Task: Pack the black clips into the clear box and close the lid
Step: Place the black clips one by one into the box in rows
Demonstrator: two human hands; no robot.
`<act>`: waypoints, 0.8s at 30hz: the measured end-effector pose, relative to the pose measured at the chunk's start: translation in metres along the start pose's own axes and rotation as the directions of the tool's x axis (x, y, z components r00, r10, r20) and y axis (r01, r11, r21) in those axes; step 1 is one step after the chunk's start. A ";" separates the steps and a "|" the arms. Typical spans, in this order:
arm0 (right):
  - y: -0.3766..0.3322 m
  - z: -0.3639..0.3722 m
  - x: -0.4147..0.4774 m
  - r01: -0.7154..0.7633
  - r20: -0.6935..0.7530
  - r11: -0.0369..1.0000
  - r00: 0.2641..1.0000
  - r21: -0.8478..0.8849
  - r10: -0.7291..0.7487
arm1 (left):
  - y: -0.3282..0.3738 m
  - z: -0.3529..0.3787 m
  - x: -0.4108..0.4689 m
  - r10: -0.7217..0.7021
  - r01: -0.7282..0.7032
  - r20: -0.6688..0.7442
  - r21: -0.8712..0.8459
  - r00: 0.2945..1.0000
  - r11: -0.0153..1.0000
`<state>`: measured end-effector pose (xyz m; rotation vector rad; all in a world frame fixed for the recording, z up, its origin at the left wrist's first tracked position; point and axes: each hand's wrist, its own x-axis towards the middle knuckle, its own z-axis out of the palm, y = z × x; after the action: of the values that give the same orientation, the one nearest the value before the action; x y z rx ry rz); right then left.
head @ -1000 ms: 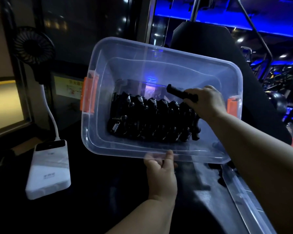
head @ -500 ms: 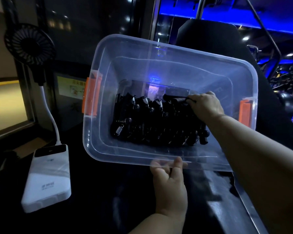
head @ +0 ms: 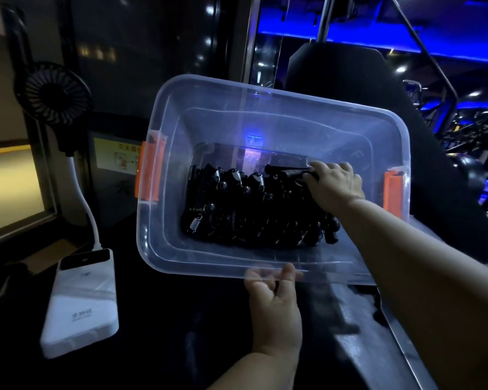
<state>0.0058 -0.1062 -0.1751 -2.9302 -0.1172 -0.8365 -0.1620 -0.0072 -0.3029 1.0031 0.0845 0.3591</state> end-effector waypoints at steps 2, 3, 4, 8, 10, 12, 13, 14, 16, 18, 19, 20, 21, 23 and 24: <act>0.001 -0.009 -0.009 -0.019 -0.015 0.996 1.000 0.084 0.020 | -0.002 0.000 0.002 -0.017 0.017 -0.021 -0.011 1.000 1.000; 0.003 -0.013 -0.015 -0.019 -0.032 0.992 0.999 0.124 0.023 | -0.003 -0.001 0.002 -0.021 0.021 -0.028 -0.002 0.999 1.000; 0.004 -0.018 -0.023 -0.010 -0.058 0.988 0.998 0.154 0.019 | -0.003 0.000 0.002 -0.022 0.022 -0.036 0.015 0.999 1.000; 0.017 -0.030 -0.063 0.058 -0.157 0.983 0.987 0.174 -0.031 | 0.002 0.000 0.002 0.009 0.000 -0.080 0.103 0.997 0.995; 0.027 -0.032 -0.084 0.104 -0.205 0.986 0.976 0.134 -0.075 | 0.004 0.001 0.000 0.020 -0.011 -0.075 0.125 0.997 0.992; 0.037 -0.032 -0.103 0.131 -0.220 0.982 0.971 0.134 -0.100 | 0.004 0.002 -0.001 0.027 -0.019 -0.066 0.118 0.997 0.993; 0.042 -0.031 -0.111 0.133 -0.207 0.981 0.973 0.141 -0.102 | 0.004 0.002 -0.001 0.030 -0.022 -0.067 0.113 0.997 0.993; 0.046 -0.030 -0.120 0.134 -0.194 0.980 0.976 0.146 -0.104 | 0.003 0.002 -0.002 0.030 -0.022 -0.071 0.108 0.997 0.994; 0.055 -0.028 -0.135 0.146 -0.194 0.973 0.975 0.181 -0.110 | 0.003 0.003 -0.003 0.031 -0.024 -0.077 0.091 0.997 0.996; 0.063 -0.031 -0.143 0.133 -0.214 0.947 0.974 0.291 -0.071 | 0.004 0.004 -0.004 0.046 -0.040 -0.078 0.074 0.996 0.996; 0.068 -0.034 -0.145 0.119 -0.231 0.923 0.972 0.365 -0.034 | 0.005 0.005 -0.005 0.051 -0.046 -0.076 0.069 0.996 0.997; 0.072 -0.038 -0.146 0.098 -0.241 0.898 0.971 0.428 0.009 | 0.006 0.005 -0.006 0.055 -0.050 -0.073 0.067 0.996 0.997; 0.079 -0.042 -0.147 0.070 -0.240 0.879 0.969 0.471 0.052 | 0.006 0.006 -0.007 0.057 -0.052 -0.070 0.066 0.996 0.996; 0.098 -0.045 -0.147 -0.012 -0.210 0.860 0.968 0.511 0.138 | 0.006 0.005 -0.008 0.061 -0.057 -0.070 0.066 0.996 0.996; 0.111 -0.045 -0.148 -0.066 -0.187 0.856 0.965 0.512 0.186 | 0.006 0.005 -0.009 0.062 -0.057 -0.070 0.067 0.996 0.996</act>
<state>-0.1322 -0.2282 -0.2229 -2.3097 -0.1039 -0.9487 -0.1707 -0.0111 -0.2960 1.0585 0.1322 0.4497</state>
